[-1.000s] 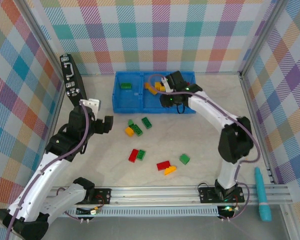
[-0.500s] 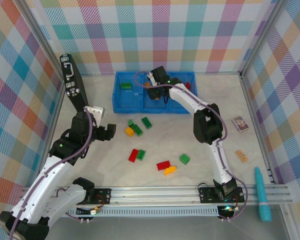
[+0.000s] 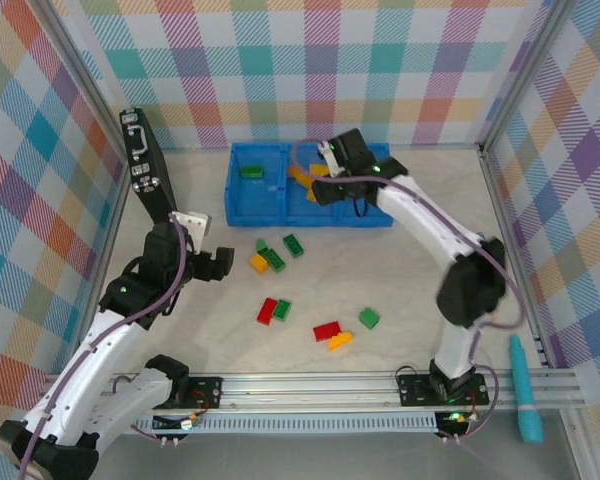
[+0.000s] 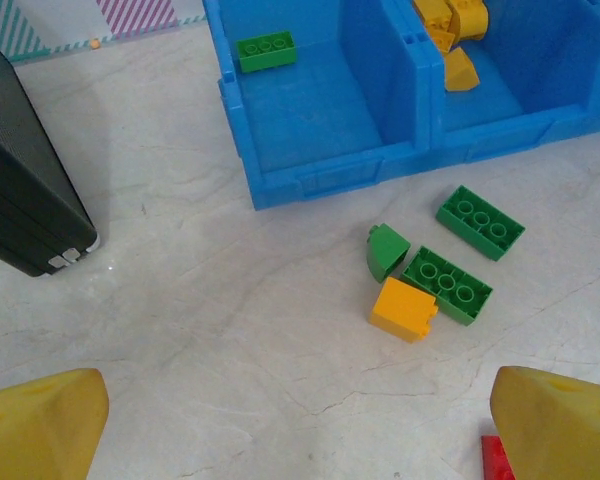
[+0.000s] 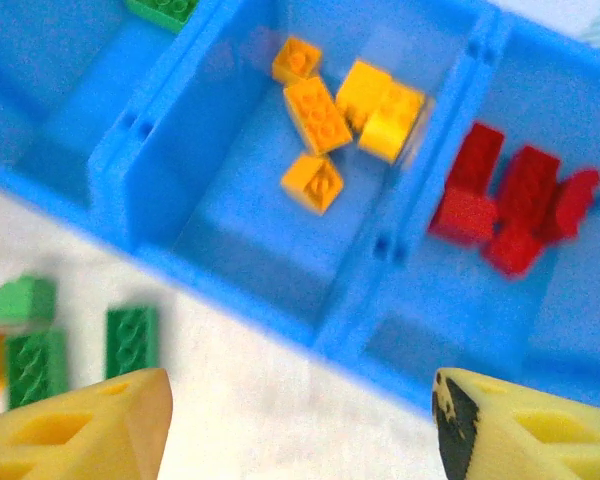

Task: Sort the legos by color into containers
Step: Place the lego in the container, then pick up the lego from the bottom-center of the table.

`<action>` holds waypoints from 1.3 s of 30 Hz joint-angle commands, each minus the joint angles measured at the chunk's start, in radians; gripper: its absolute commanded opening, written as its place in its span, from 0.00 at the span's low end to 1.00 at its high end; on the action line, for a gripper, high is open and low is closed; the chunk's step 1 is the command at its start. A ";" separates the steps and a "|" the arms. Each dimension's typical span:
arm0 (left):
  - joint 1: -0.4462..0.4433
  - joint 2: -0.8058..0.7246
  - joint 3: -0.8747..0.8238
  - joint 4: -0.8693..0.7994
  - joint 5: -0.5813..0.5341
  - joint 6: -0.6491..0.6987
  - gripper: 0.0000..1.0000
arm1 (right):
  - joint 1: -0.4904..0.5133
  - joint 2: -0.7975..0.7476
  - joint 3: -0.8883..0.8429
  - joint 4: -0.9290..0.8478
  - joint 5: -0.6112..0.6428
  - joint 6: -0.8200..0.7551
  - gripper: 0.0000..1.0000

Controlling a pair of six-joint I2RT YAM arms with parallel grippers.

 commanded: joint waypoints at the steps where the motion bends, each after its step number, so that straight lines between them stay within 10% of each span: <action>1: 0.008 0.016 -0.006 0.005 0.023 0.007 0.98 | 0.014 -0.180 -0.246 -0.106 -0.017 0.205 0.72; 12: 0.010 0.020 -0.011 0.004 0.073 0.010 0.96 | 0.043 -0.578 -0.858 -0.107 -0.183 0.791 0.94; 39: 0.010 0.018 -0.003 -0.016 0.073 0.000 0.96 | 0.044 -0.311 -0.926 -0.012 -0.285 0.997 0.76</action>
